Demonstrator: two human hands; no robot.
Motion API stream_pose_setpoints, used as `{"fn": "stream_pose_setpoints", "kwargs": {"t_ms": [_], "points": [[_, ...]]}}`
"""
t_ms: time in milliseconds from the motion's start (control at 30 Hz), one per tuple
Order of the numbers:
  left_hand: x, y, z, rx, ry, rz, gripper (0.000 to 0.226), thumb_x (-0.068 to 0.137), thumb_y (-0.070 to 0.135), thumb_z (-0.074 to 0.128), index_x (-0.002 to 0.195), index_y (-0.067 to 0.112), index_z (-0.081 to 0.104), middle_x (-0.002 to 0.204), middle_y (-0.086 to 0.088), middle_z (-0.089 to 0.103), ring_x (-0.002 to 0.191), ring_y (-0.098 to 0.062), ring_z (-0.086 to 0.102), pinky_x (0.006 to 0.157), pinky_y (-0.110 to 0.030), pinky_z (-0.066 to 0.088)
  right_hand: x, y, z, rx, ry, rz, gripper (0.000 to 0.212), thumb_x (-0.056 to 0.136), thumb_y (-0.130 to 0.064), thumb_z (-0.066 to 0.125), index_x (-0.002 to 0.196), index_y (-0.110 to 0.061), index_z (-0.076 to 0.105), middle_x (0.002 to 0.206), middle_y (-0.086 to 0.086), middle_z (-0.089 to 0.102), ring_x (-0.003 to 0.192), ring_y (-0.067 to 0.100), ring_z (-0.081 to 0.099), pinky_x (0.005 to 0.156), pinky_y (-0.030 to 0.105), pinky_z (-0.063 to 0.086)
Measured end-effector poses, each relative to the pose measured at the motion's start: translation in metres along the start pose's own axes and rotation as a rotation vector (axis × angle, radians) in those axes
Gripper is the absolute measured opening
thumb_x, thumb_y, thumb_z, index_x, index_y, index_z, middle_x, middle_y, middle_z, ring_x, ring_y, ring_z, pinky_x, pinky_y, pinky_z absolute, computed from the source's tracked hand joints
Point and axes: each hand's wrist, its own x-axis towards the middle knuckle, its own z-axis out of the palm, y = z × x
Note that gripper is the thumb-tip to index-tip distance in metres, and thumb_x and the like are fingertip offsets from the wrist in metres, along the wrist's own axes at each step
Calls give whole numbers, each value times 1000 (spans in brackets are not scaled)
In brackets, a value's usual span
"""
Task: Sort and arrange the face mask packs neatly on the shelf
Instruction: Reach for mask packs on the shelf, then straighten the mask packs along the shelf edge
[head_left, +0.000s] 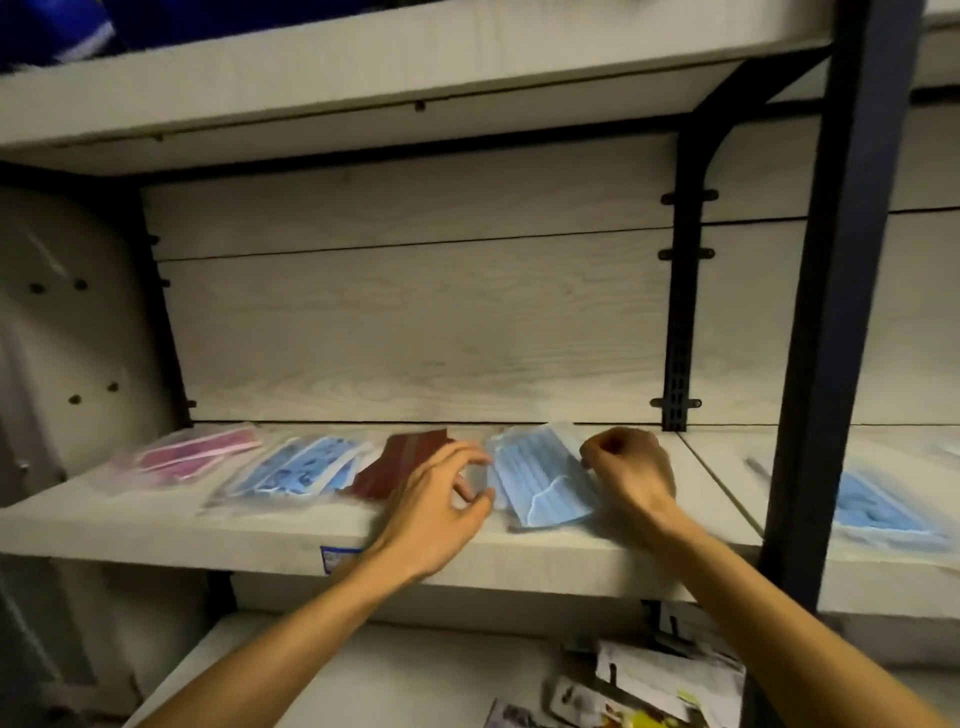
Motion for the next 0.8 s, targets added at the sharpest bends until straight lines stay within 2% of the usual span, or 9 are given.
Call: {"fn": "stream_pose_setpoints", "kwargs": {"t_ms": [100, 167, 267, 333, 400, 500, 667, 733, 800], "points": [[17, -4, 12, 80, 4, 80, 19, 89, 24, 69, 108, 30, 69, 122, 19, 63, 89, -3, 62, 82, -30, 55, 9, 2, 7, -127, 80, -17, 21, 76, -29, 57, 59, -18, 63, 57, -4, 63, 60, 22, 64, 57, 34, 53], [26, -7, 23, 227, -42, 90, 23, 92, 33, 64, 115, 31, 67, 136, 17, 55, 113, -5, 57, 94, -26, 48, 12, -1, 10, -188, 85, -22, 19, 78, -30, 57, 63, -20, 64, 63, -2, 66, 66, 25, 64, 58, 32, 50], [36, -2, 32, 364, -135, 54, 40, 95, 46, 58, 132, 32, 60, 153, 8, 42, 138, -14, 40, 107, -28, 35, 12, 1, 8, -192, 42, -35, 16, 87, -34, 62, 91, -24, 75, 93, 3, 76, 90, 28, 69, 78, 36, 55], [36, 6, 33, 383, -159, 31, 48, 97, 50, 53, 141, 32, 54, 158, 6, 37, 144, -16, 34, 111, -30, 30, 12, 4, 2, -205, 2, -72, 33, 93, -43, 59, 116, -21, 70, 112, 7, 74, 105, 30, 66, 89, 38, 53], [31, 11, 32, 415, -200, 22, 52, 97, 51, 51, 146, 33, 48, 163, 5, 31, 148, -18, 28, 116, -32, 24, 5, 5, -5, -303, -33, -131, 55, 96, -55, 49, 133, -16, 57, 124, 10, 68, 112, 31, 62, 93, 41, 50], [18, 19, 32, 402, -198, 24, 49, 98, 49, 51, 144, 32, 50, 162, 4, 32, 148, -19, 30, 117, -32, 22, -16, 11, -28, -427, -124, -222, 62, 97, -60, 41, 144, -18, 45, 138, 11, 58, 123, 29, 53, 101, 42, 46], [-10, 61, 50, 372, -104, 65, 42, 97, 47, 56, 134, 27, 59, 152, 4, 46, 140, -19, 42, 111, -33, 31, -82, 30, -95, -458, -381, -400, 61, 101, -53, 46, 152, -23, 32, 154, 4, 39, 134, 20, 45, 109, 33, 39], [-22, 86, 60, 344, -80, 137, 38, 96, 45, 58, 127, 25, 62, 140, 5, 56, 129, -20, 53, 102, -35, 38, -108, 36, -122, -515, -422, -472, 58, 100, -49, 48, 152, -27, 32, 153, -2, 40, 134, 15, 45, 110, 30, 38], [-32, 111, 68, 294, -62, 224, 31, 94, 43, 60, 119, 26, 64, 123, 7, 65, 112, -20, 62, 89, -35, 45, -126, 40, -152, -490, -410, -458, 51, 100, -38, 53, 147, -28, 38, 142, -3, 52, 125, 11, 53, 106, 30, 46]]}}
